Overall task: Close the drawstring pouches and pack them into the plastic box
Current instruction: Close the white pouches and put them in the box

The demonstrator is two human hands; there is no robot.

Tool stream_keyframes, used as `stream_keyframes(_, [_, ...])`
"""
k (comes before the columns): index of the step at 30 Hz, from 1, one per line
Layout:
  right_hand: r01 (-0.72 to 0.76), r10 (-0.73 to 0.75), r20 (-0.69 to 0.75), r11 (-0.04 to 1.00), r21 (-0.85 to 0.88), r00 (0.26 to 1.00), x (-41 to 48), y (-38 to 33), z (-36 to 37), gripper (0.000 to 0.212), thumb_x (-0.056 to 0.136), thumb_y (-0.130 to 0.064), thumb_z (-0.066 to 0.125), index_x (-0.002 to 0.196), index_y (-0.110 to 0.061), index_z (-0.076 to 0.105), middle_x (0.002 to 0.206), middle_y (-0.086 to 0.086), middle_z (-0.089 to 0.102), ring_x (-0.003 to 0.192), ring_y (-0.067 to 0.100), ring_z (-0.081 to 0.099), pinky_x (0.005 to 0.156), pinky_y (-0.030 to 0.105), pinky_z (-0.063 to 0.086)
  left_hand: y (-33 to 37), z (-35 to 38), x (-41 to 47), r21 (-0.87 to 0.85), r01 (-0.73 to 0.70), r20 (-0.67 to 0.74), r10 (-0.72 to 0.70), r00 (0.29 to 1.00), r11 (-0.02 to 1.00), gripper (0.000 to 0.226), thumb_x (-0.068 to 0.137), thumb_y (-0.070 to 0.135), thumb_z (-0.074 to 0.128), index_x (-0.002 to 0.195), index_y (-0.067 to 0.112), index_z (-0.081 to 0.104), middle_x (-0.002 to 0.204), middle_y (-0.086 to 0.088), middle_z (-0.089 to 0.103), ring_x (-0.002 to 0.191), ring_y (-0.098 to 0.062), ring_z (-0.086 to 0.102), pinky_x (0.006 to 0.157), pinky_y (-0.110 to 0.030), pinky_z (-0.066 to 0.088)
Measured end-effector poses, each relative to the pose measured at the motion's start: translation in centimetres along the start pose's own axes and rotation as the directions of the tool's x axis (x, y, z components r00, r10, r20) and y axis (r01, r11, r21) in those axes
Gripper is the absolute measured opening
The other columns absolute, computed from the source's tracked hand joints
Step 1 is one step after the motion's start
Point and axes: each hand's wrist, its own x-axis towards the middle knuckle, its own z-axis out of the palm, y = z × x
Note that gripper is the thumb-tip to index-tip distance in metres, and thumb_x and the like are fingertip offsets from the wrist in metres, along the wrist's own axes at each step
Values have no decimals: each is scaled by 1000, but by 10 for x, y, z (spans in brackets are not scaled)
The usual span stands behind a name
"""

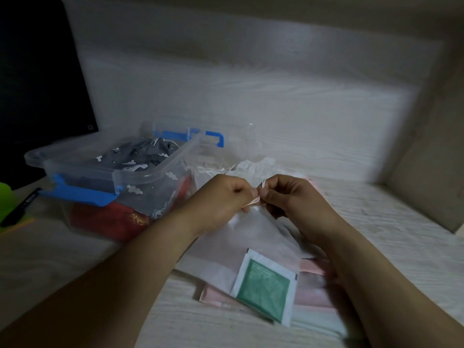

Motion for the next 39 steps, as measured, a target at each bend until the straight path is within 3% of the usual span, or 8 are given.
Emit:
stream_keyframes(6, [-24, 24, 35, 1000, 14, 999, -2, -1, 0, 12, 98, -4, 65, 87, -5, 67, 77, 15, 60, 62, 16, 53, 59, 25, 47, -10, 4, 2, -47, -70, -11, 70, 997, 996, 9, 91, 24, 78, 84, 18, 75, 93, -19, 70, 77, -11, 57, 78, -32, 48])
stream_keyframes(12, [-22, 15, 74, 995, 94, 997, -4, -3, -1, 7, 98, -3, 63, 91, -3, 66, 77, 17, 56, 62, 19, 51, 59, 26, 46, -12, 1, 2, -101, -114, 43, 119, 992, 988, 9, 92, 23, 78, 94, 16, 73, 89, -2, 72, 82, -8, 61, 81, -27, 51])
stream_keyframes(16, [54, -56, 43, 998, 35, 998, -5, -5, -1, 7, 96, 0, 64, 91, 0, 68, 76, 13, 61, 63, 16, 52, 60, 21, 47, -13, 2, 3, -94, -136, 40, 140, 989, 986, 14, 94, 22, 76, 97, 9, 73, 98, -16, 71, 85, -11, 61, 83, -33, 51])
stream_keyframes(19, [101, -101, 18, 995, 16, 995, -6, -3, 2, 6, 95, 0, 66, 93, 4, 70, 77, 10, 66, 68, 14, 55, 62, 19, 46, -15, 2, 4, -108, -113, 56, 119, 991, 988, 16, 93, 23, 77, 90, 9, 70, 91, -23, 66, 82, -16, 55, 80, -37, 47])
stream_keyframes(21, [111, -111, 12, 993, 41, 994, -7, -2, 5, 7, 95, 1, 66, 95, 7, 69, 79, 8, 69, 69, 12, 59, 65, 18, 48, -16, -1, 4, -121, -89, 76, 99, 992, 989, 16, 93, 22, 77, 87, 10, 69, 84, -12, 64, 81, -14, 54, 79, -33, 46])
stream_keyframes(30, [163, -162, 24, 987, -15, 986, -4, 4, 9, 6, 94, 0, 69, 89, -2, 71, 79, 4, 70, 75, 12, 61, 73, 25, 49, -9, -9, -1, -223, 51, 186, -9, 983, 973, 24, 96, 14, 70, 107, -6, 67, 84, -2, 59, 83, -11, 54, 80, -28, 43])
stream_keyframes(36, [216, -212, 44, 969, -117, 976, 1, 9, 7, 7, 97, -6, 67, 91, -5, 70, 84, 11, 69, 79, 17, 59, 78, 36, 48, -1, 0, -2, -43, -16, 64, 19, 998, 999, 28, 95, 16, 69, 73, 12, 53, 66, 4, 43, 65, -10, 39, 64, -28, 34])
stream_keyframes(39, [231, -225, 55, 959, -162, 973, 1, 10, 7, 8, 99, -7, 65, 93, -4, 69, 88, 18, 70, 80, 15, 60, 79, 35, 47, -3, 2, 0, 38, -26, 14, 26, 1000, 999, 32, 94, 17, 69, 69, 19, 48, 58, 13, 43, 55, -4, 38, 57, -22, 33])
